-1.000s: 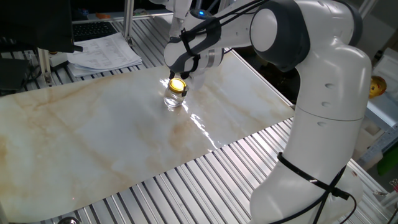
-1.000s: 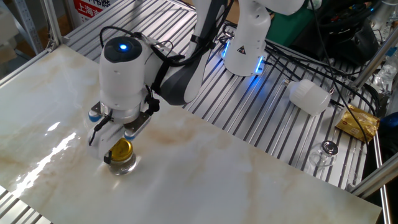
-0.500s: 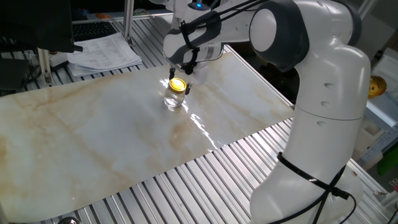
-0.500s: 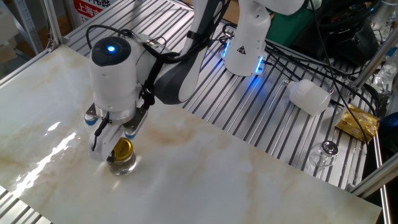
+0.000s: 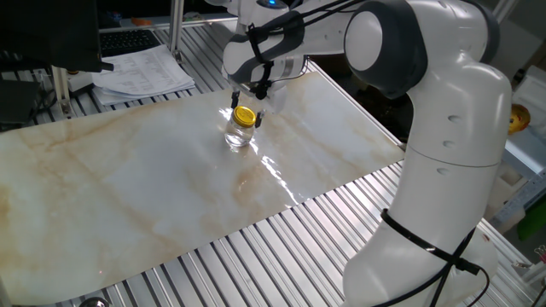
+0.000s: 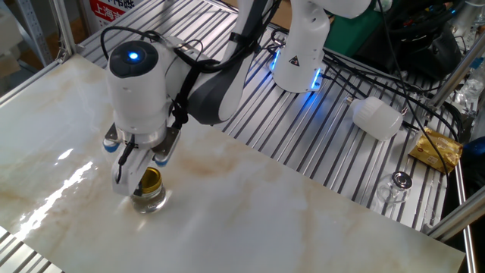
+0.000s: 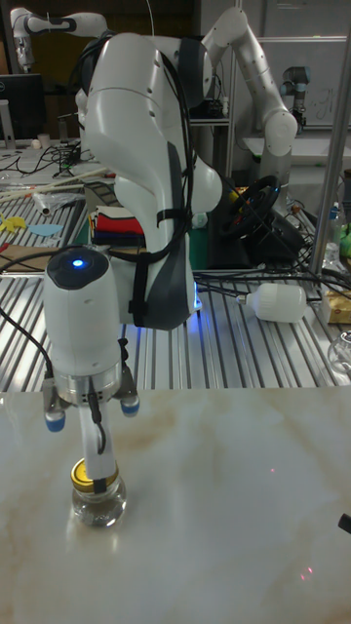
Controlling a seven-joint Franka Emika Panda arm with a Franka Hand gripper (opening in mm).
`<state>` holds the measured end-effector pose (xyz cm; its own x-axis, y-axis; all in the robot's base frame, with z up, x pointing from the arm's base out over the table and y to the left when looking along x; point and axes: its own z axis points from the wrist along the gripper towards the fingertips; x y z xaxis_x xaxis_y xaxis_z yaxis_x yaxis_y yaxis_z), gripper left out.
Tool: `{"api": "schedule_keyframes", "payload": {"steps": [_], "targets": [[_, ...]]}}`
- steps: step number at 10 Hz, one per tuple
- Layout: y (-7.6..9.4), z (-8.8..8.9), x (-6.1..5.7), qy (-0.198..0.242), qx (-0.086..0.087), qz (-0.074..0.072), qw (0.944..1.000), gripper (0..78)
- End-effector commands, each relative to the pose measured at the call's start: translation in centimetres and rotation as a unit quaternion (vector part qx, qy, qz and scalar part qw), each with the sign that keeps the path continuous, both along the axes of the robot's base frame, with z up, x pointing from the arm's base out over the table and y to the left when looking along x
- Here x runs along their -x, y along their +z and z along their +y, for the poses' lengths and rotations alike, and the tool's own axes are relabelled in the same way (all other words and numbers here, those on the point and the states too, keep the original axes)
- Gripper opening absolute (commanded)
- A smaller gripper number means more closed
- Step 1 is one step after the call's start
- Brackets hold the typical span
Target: Screw the lid onto the jar
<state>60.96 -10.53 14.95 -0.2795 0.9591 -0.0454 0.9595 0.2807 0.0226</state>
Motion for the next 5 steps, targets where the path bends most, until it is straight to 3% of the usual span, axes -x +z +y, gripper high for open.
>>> {"api": "schedule_keyframes", "payload": {"steps": [1, 5], "targets": [[0.16, 0.00, -0.06, 0.002, 0.001, -0.002, 1.0000, 77.4], [0.22, 0.19, -0.06, 0.003, 0.000, -0.002, 1.0000, 77.4]]}}
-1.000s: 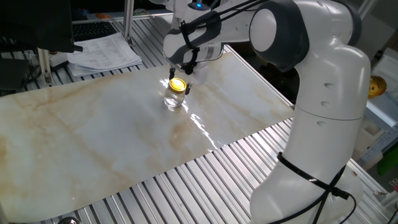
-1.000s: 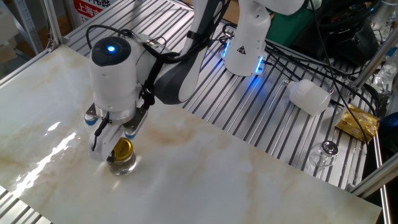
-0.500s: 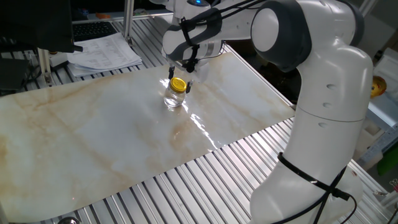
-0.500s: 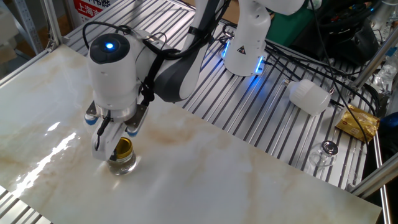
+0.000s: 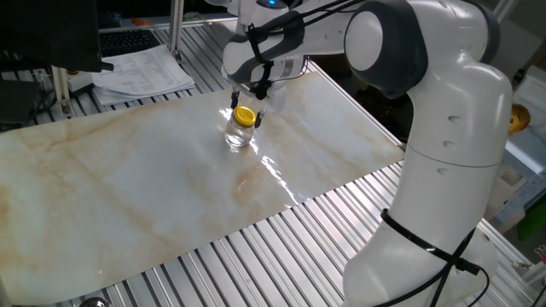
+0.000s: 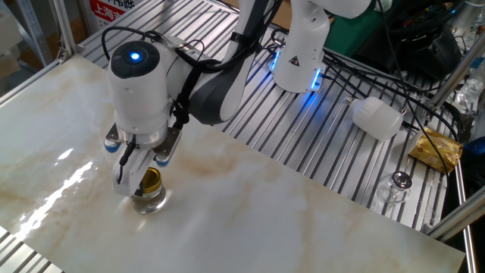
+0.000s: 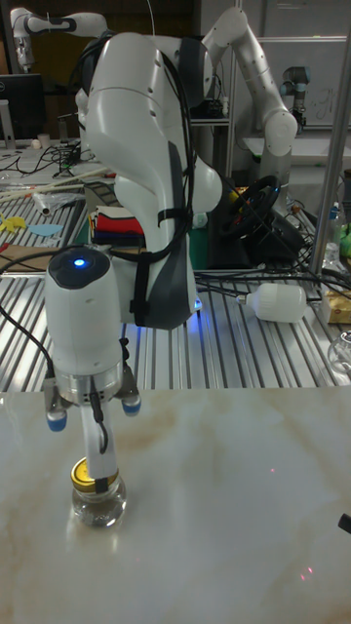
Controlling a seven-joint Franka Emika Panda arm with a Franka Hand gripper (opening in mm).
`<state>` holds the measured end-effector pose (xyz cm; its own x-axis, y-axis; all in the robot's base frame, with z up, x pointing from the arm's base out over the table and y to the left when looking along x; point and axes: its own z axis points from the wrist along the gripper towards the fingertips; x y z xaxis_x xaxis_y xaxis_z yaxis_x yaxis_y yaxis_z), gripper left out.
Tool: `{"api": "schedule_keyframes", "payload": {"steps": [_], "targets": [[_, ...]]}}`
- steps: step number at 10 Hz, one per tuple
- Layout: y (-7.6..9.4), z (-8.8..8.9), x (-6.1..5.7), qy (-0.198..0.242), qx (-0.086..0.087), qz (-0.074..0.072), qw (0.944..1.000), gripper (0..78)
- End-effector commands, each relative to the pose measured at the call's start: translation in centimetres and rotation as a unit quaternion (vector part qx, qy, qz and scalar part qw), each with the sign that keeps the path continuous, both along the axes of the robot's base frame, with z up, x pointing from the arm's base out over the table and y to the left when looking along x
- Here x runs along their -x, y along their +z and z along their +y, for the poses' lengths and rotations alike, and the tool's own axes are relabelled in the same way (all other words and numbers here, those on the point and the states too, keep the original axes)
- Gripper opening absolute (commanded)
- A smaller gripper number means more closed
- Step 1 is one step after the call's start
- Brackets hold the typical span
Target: Screw the lid onto the jar
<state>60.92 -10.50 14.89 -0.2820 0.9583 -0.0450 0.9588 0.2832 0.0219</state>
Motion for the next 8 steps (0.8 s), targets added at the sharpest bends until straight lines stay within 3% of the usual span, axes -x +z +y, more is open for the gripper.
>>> {"api": "schedule_keyframes", "payload": {"steps": [1, 5, 8], "targets": [[0.3, 0.9, -0.3, 0.004, 0.001, -0.002, 1.0000, 77.4], [0.1, 2.3, -0.6, 0.016, 0.005, -0.002, 0.9999, 77.4], [1.4, 4.5, -0.1, 0.060, -0.003, 0.009, 0.9981, 77.4]]}}
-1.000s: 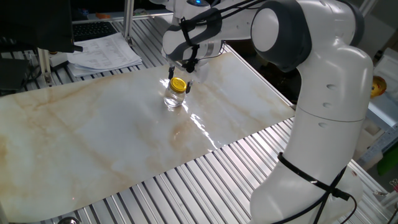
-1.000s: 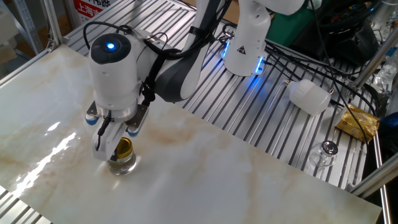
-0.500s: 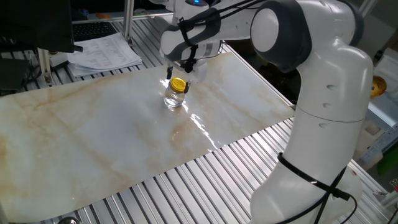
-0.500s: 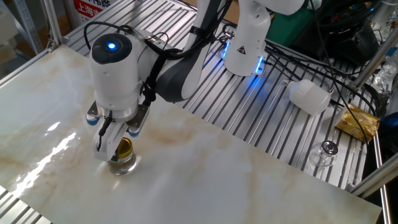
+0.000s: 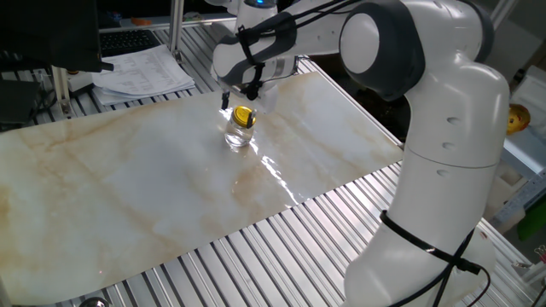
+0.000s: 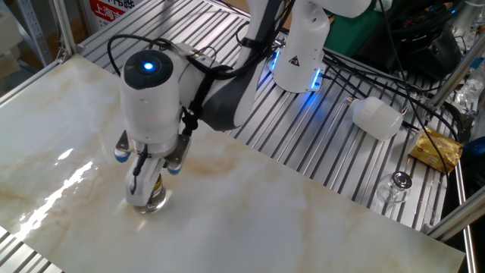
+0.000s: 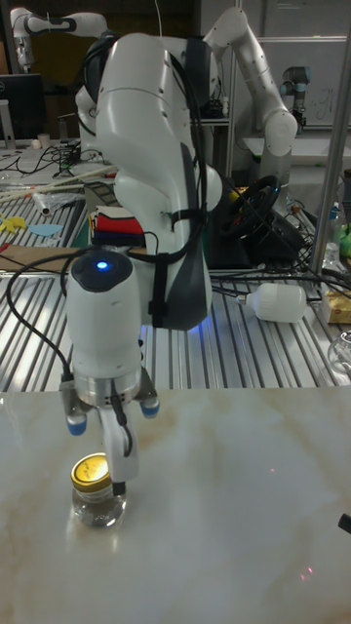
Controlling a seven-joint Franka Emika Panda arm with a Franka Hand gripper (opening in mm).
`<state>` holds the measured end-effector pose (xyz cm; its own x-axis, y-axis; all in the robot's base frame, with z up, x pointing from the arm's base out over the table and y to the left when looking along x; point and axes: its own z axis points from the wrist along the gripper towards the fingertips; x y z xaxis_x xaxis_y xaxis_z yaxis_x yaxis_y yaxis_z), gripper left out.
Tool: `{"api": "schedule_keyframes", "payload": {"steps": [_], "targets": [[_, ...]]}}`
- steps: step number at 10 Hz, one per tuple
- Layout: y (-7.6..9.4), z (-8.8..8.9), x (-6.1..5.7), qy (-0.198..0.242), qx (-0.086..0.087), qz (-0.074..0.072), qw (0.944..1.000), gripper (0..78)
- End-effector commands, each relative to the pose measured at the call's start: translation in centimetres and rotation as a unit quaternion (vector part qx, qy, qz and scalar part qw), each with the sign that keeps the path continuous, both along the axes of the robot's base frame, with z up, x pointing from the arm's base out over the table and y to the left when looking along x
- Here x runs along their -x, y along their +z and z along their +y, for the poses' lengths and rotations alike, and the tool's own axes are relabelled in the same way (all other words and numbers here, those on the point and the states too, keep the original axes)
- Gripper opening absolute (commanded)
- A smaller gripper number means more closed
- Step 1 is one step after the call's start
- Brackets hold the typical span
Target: Screw the lid onto the jar
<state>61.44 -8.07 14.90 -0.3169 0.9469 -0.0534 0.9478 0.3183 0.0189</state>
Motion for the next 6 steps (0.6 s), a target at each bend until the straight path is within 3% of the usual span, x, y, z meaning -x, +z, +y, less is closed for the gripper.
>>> {"api": "schedule_keyframes", "payload": {"steps": [1, 2, 3, 4, 6], "targets": [[2.3, 2.9, 0.9, 0.070, -0.003, 0.016, 0.9974, 77.4], [3.2, 2.8, 1.3, 0.095, -0.002, 0.029, 0.9951, 77.4], [4.4, 2.2, 1.8, 0.130, -0.013, 0.039, 0.9906, 77.4], [5.6, 1.6, 2.4, 0.170, -0.031, 0.039, 0.9841, 77.4], [7.0, 0.1, 3.1, 0.220, -0.039, 0.056, 0.9730, 77.4]]}}
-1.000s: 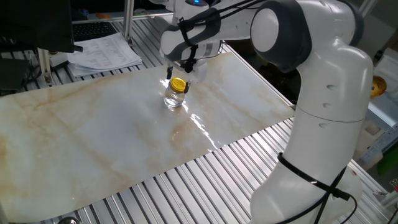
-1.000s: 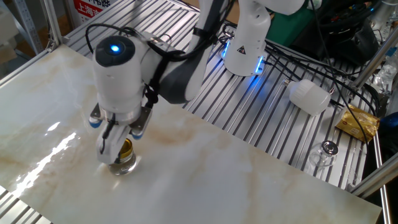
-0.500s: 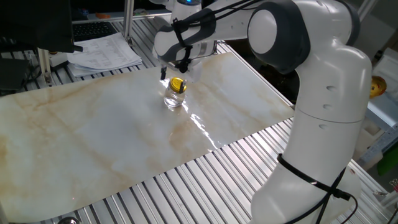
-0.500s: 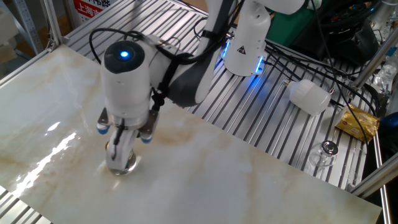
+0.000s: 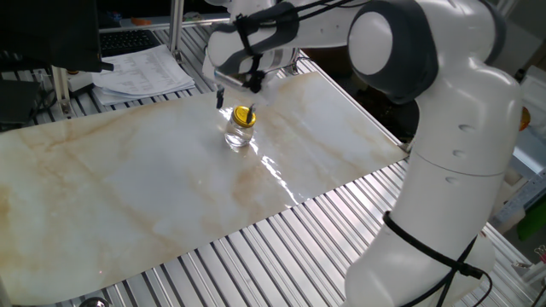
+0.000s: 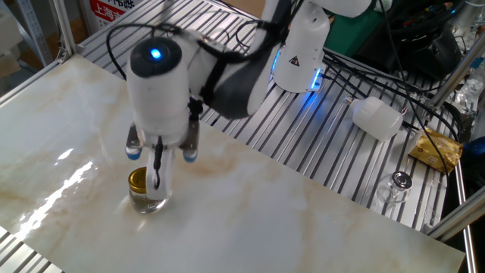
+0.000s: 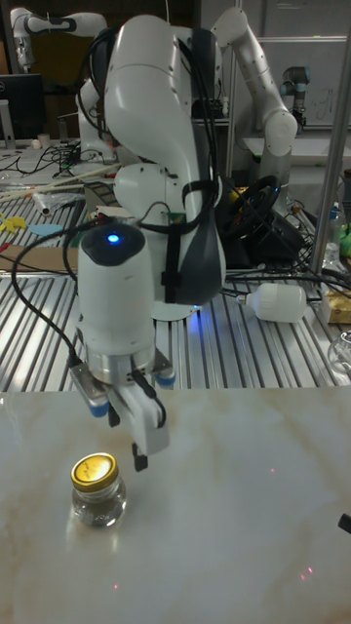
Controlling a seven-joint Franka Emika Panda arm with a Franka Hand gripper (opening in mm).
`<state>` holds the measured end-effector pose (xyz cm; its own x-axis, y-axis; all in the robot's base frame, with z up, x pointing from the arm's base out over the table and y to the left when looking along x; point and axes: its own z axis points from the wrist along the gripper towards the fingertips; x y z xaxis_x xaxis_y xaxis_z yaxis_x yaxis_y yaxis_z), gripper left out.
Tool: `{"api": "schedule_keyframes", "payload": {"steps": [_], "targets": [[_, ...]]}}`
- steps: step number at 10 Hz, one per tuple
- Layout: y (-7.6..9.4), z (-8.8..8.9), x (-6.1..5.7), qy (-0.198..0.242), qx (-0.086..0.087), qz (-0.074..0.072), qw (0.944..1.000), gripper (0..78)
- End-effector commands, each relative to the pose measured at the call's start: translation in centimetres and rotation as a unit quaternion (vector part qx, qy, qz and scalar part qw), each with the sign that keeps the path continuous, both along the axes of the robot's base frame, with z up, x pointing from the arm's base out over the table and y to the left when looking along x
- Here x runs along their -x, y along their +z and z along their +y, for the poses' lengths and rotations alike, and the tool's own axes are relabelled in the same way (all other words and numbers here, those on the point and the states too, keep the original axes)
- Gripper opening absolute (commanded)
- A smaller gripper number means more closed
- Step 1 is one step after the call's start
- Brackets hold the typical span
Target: Screw the lid onto the jar
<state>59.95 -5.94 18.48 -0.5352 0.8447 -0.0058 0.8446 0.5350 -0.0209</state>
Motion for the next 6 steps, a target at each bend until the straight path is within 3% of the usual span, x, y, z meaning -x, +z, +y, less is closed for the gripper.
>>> {"api": "schedule_keyframes", "payload": {"steps": [1, 2, 3, 4, 6], "targets": [[3.5, -2.3, 1.7, 0.106, -0.026, 0.032, 0.9935, 77.4], [3.1, -3.6, 1.4, 0.123, -0.026, 0.034, 0.9915, 77.4], [3.1, -3.6, 1.4, 0.123, -0.026, 0.034, 0.9915, 77.4], [2.1, -5.6, 0.8, 0.149, -0.013, 0.035, 0.9882, 77.4], [1.3, -7.1, 0.4, 0.163, -0.013, 0.034, 0.9860, 77.4]]}}
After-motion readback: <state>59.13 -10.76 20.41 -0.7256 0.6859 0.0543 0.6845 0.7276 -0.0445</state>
